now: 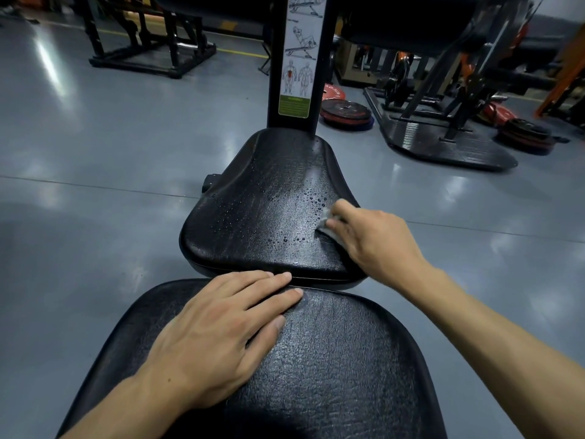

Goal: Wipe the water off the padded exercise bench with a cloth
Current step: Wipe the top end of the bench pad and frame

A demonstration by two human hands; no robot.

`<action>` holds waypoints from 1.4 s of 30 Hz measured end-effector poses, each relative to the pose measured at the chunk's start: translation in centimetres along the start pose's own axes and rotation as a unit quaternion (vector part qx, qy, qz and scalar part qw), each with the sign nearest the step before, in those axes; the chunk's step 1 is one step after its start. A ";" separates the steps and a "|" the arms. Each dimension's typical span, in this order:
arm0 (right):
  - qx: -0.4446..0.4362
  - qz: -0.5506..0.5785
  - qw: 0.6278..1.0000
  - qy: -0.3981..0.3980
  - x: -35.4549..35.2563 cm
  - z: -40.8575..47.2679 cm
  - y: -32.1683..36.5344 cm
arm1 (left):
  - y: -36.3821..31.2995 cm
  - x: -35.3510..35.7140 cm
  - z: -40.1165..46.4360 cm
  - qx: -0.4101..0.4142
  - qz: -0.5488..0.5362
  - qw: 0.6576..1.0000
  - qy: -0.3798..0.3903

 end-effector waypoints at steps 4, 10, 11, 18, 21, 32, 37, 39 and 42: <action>0.097 0.060 0.990 -0.083 -1.3 2.4 -5.0 | 0.0 0.0 0.0 -0.001 -0.003 1.000 0.000; 0.135 0.105 0.985 -0.016 0.1 4.5 -6.6 | 0.1 0.0 0.0 -0.002 -0.009 1.000 -0.011; 0.123 0.101 0.987 -0.018 0.1 4.4 -6.0 | 0.1 0.0 0.0 -0.001 -0.009 1.000 -0.013; -0.023 0.037 0.999 -0.005 0.5 2.1 -0.4 | 0.1 -0.1 0.0 -0.001 -0.006 1.000 -0.013; 0.079 0.019 0.995 -0.057 -0.3 3.6 -3.8 | 0.0 -0.1 -0.1 -0.001 -0.007 1.000 -0.011; 0.017 -0.038 0.997 -0.065 -0.4 2.0 0.2 | -0.1 -0.2 -0.1 0.001 -0.003 1.000 -0.017; 0.060 -0.030 0.995 -0.071 -0.5 2.0 0.1 | 0.0 -0.1 -0.2 0.001 -0.005 1.000 -0.016; 0.003 -0.010 0.999 -0.048 0.4 1.0 3.4 | 0.0 -0.1 -0.2 -0.001 -0.004 1.000 -0.018; -0.022 -0.042 0.997 -0.058 0.4 0.1 5.1 | 0.1 -0.1 -0.2 0.002 -0.001 1.000 -0.027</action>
Point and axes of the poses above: each hand's wrist, its own z-axis towards the middle knuckle, its own x-axis out of the palm, y = z × x, the point moved 7 cm from there along z, towards the middle knuckle, and after that the axes turned 2 degrees about x, right-handed, at the moved point
